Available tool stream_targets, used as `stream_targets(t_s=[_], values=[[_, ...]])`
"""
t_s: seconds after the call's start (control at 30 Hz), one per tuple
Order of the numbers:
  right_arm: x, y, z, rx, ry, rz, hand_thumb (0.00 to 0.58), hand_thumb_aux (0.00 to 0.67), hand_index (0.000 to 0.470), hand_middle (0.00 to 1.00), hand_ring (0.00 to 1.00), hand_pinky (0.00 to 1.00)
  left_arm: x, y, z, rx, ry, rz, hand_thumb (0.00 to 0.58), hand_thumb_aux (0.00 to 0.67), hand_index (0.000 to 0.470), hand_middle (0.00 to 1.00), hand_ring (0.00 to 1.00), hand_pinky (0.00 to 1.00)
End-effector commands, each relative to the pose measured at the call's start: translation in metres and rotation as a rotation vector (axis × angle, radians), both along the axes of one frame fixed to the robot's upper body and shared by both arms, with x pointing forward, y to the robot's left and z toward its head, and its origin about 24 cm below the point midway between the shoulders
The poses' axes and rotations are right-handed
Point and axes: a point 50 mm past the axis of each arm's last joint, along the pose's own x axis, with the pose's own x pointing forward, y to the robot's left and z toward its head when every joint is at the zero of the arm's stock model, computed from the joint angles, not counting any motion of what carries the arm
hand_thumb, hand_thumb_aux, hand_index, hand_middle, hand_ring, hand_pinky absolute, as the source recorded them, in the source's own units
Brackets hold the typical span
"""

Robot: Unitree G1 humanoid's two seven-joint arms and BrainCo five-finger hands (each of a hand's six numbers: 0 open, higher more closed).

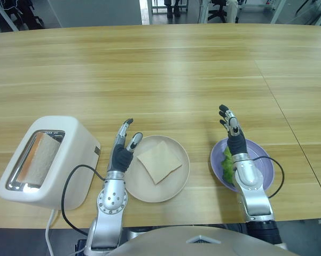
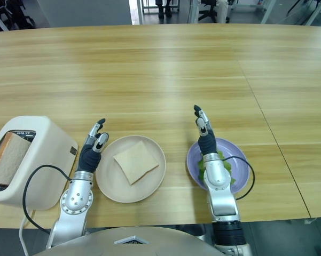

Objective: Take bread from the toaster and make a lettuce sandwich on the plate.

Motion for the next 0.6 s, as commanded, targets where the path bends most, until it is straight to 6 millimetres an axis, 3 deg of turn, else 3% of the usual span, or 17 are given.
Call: stream_targets(t_s=[0.03,0.23,0.37,0.6], values=[[0.003,-0.028,0.004,-0.254,-0.006,-0.051,0.0,0.0,0.0,0.0,0.0,0.0,0.003,-0.013,-0.002,-0.014,-0.04,-0.021,0.0,0.0,0.0,0.0,0.0,0.0],[0.003,-0.066,0.019,-0.66,-0.04,-0.065,0.0,0.0,0.0,0.0,0.0,0.0,0.007,-0.024,0.001,0.008,-0.087,-0.001,0.0,0.0,0.0,0.0,0.0,0.0],[0.002,-0.081,0.032,-0.917,-0.078,-0.056,0.0,0.0,0.0,0.0,0.0,0.0,0.004,-0.024,0.002,0.026,-0.104,0.033,0.0,0.0,0.0,0.0,0.0,0.0],[-0.005,-0.095,0.02,-1.21,0.003,-0.009,0.0,0.0,0.0,0.0,0.0,0.0,-0.002,-0.024,0.004,0.067,-0.129,0.078,0.0,0.0,0.0,0.0,0.0,0.0]])
